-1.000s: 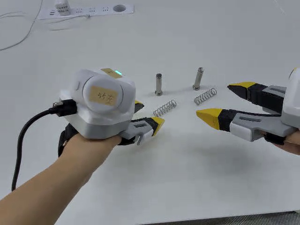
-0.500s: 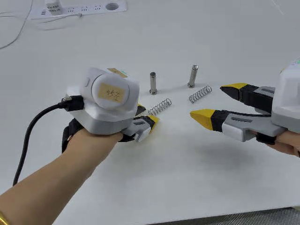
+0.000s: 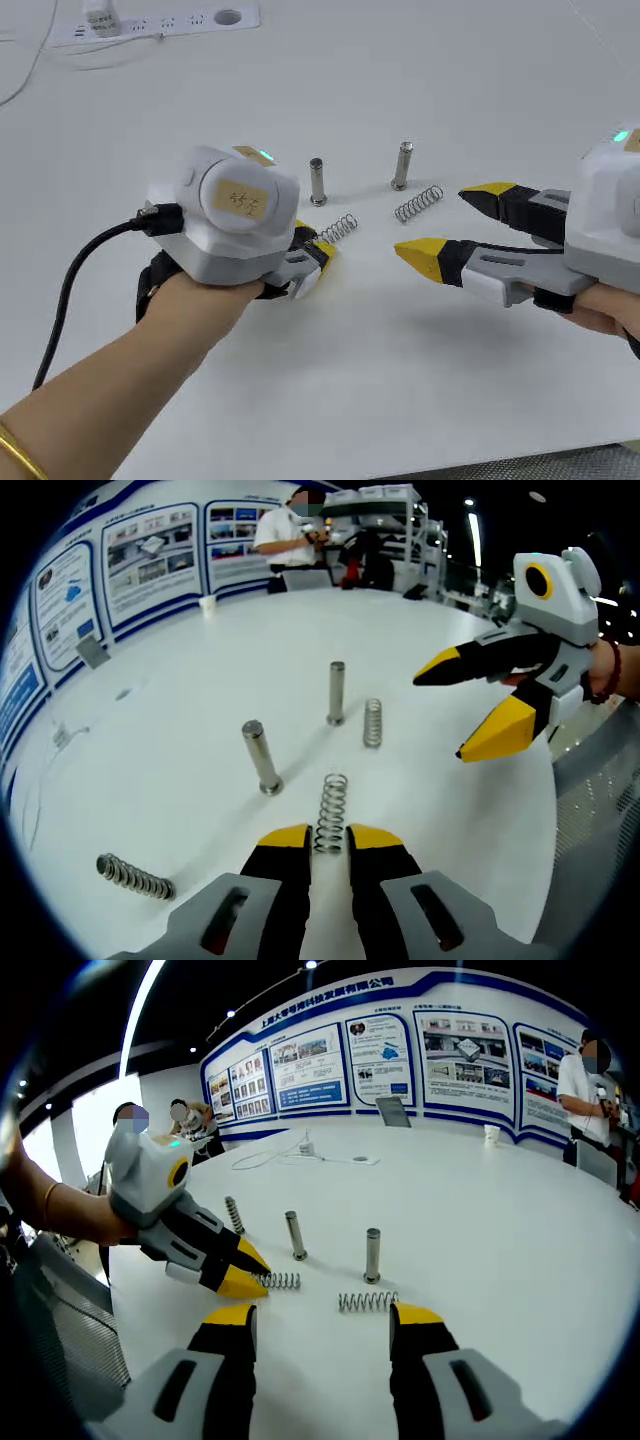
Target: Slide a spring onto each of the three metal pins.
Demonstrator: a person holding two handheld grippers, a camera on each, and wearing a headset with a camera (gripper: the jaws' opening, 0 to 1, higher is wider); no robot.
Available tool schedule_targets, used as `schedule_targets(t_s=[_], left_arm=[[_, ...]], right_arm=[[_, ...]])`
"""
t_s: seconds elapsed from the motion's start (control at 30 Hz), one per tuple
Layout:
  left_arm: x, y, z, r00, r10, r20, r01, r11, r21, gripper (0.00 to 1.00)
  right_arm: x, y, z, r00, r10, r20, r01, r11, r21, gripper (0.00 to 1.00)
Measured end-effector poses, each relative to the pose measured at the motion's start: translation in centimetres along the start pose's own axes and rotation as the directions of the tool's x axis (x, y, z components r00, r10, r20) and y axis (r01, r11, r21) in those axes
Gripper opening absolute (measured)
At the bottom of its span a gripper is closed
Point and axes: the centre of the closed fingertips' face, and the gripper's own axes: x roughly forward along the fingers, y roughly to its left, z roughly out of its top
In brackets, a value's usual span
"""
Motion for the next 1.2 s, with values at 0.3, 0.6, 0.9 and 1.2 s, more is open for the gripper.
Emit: schedule_targets(t_s=[0.3,0.6,0.9,1.2], left_arm=[[0.2,0.3,0.1,0.9999,0.012,0.001,-0.012,1.000,0.013,0.11],[-0.3,0.4,0.7,0.9979,0.035,0.054,-0.038,0.998,0.046,0.10],[-2.2,0.7,2.0,0.9843,0.073,0.161,-0.078,0.996,0.029,0.10],[-4.3,0.1,3.1,0.9586,0.079,0.273,-0.068,0.996,-0.050,0.10]], right_arm=[[0.1,0.1,0.1,1.0000,0.001,0.004,-0.001,1.000,0.011,0.55],[0.5,0.8,1.3,0.9993,0.014,0.034,-0.018,0.994,0.111,0.54],[1.0,1.6,3.0,0.9962,0.027,0.083,-0.045,0.974,0.224,0.48],[1.9,3.7,5.2,0.9870,0.079,0.140,-0.118,0.948,0.295,0.41]])
